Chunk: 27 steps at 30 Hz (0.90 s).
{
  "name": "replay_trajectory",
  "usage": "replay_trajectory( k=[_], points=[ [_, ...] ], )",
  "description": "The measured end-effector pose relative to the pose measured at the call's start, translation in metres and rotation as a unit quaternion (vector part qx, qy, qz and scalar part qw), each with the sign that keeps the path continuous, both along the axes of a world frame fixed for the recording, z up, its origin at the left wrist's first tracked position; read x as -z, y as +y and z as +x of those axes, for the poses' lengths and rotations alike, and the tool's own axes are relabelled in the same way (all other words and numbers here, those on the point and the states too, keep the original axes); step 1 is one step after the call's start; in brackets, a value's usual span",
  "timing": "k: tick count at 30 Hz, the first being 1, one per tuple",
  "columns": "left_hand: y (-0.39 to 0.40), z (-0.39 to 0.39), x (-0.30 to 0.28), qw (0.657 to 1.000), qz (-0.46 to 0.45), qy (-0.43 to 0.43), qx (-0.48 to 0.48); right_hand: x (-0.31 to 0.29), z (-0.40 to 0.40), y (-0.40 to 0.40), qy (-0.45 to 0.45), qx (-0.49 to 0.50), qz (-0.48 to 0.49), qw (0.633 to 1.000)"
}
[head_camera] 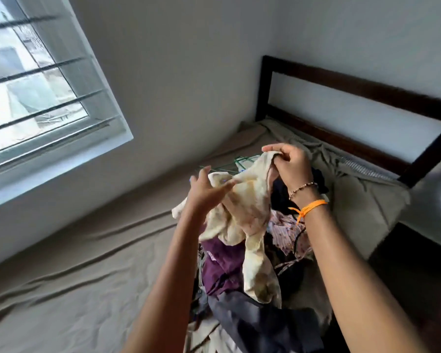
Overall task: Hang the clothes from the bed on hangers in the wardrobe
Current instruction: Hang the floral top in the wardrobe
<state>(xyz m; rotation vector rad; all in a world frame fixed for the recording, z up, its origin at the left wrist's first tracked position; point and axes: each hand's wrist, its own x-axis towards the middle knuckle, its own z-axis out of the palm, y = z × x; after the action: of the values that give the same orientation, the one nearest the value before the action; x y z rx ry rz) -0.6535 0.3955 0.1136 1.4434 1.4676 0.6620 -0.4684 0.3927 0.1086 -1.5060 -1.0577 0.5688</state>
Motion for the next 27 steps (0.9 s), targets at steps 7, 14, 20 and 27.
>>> replay_trajectory(
  k=[7, 14, 20, 27],
  points=[
    [-0.021, 0.043, -0.030, 0.974, 0.218, -0.016, 0.063, -0.054, -0.021, -0.019, -0.088, -0.044, 0.004, 0.995],
    [-0.009, 0.018, 0.017, 0.981, 0.178, 0.083, 0.010, -0.084, 0.009, -0.038, -0.062, 0.157, 0.113, 0.979],
    [0.023, 0.003, -0.008, 0.973, 0.167, 0.160, 0.012, -0.107, 0.052, -0.039, -0.048, 0.167, 0.140, 0.975],
    [0.060, 0.009, -0.097, 0.986, 0.135, -0.028, 0.096, -0.091, 0.070, -0.023, -0.185, 0.047, -0.101, 0.976]
  ],
)
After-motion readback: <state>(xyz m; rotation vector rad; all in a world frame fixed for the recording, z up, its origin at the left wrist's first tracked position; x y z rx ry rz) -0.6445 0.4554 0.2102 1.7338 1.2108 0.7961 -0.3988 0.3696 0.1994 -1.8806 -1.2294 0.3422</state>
